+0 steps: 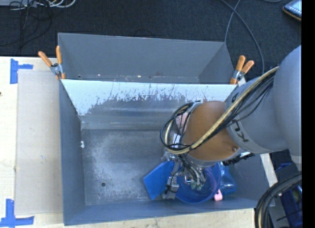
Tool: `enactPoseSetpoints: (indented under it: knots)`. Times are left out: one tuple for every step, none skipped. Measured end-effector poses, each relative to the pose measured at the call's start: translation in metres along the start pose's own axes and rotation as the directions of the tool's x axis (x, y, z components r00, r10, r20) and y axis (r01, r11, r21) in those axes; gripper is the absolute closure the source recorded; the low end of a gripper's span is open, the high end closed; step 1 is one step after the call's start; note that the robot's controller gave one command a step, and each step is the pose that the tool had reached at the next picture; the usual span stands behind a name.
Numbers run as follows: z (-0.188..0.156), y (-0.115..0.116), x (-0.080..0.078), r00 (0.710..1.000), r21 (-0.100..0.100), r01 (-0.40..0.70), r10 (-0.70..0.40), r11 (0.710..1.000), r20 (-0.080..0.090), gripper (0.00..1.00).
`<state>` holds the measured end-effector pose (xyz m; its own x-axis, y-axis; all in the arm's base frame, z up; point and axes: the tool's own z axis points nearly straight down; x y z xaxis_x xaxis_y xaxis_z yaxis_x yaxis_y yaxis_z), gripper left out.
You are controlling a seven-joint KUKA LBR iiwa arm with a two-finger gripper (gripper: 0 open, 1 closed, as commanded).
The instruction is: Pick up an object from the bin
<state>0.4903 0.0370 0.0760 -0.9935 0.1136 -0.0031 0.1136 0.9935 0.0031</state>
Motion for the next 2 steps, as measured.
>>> enactPoseSetpoints:
  knots:
    - [0.003,-0.001,-0.002,0.998,0.004,0.061,-0.061,0.998,-0.006,0.00]
    - [-0.045,0.034,-0.052,0.971,0.001,0.240,-0.240,0.971,-0.005,1.00]
